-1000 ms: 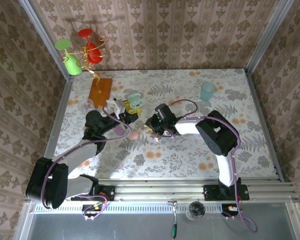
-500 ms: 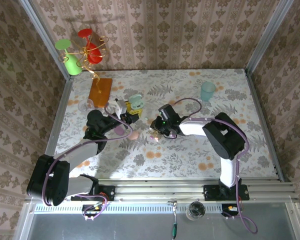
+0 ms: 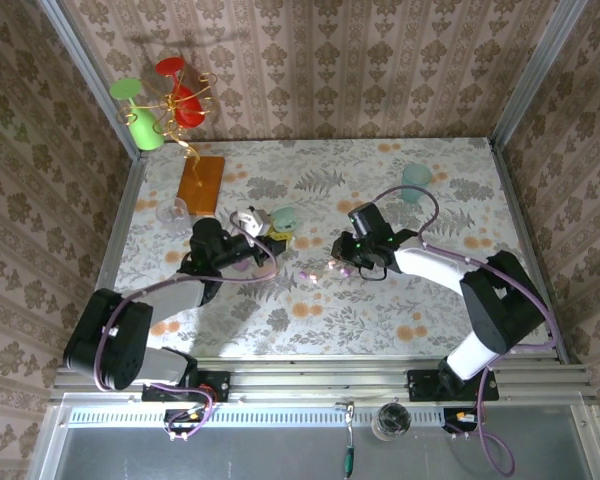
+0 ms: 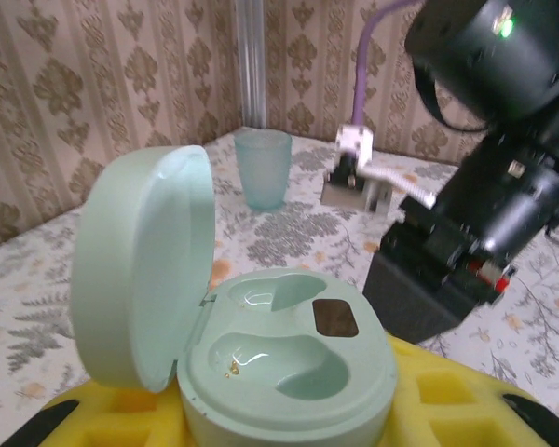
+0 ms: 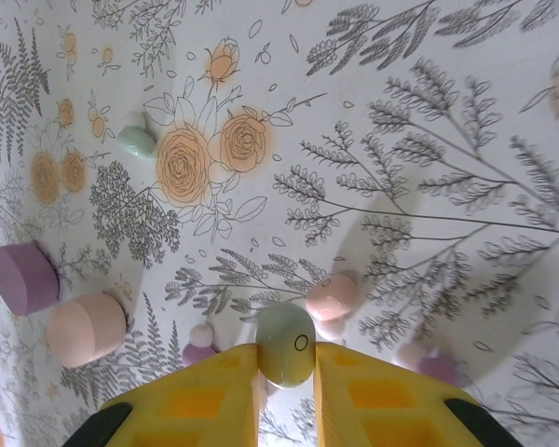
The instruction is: Insert the wireless bluetooth earbuds into the charging case
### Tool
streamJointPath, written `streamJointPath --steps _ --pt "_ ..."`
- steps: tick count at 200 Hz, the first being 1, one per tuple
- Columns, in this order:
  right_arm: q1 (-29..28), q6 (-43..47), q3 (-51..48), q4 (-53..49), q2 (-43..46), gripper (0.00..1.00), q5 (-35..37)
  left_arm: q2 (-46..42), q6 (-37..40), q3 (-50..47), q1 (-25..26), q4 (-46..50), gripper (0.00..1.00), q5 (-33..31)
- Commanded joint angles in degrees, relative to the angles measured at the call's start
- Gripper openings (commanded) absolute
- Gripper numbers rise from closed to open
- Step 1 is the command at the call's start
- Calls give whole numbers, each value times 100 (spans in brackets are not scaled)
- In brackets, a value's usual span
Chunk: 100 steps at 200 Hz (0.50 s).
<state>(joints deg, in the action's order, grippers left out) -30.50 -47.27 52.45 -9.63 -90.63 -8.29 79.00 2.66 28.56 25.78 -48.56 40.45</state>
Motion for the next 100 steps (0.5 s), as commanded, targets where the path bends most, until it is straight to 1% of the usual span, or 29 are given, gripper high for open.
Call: streamJointPath --steps 1,59,84,88,100 --pt "17 612 41 -740 310 22 188 168 247 250 223 -6 36 44" --pt "9 1489 124 -1023 951 24 -84 494 356 413 427 130 36 310" --pt "9 1657 209 -1166 1047 24 -189 493 462 457 496 321 36 358" --pt "9 1680 224 -1184 1219 24 -190 493 472 458 506 349 36 370" --pt "9 1694 266 -1277 1258 24 -176 501 487 471 530 398 36 393"
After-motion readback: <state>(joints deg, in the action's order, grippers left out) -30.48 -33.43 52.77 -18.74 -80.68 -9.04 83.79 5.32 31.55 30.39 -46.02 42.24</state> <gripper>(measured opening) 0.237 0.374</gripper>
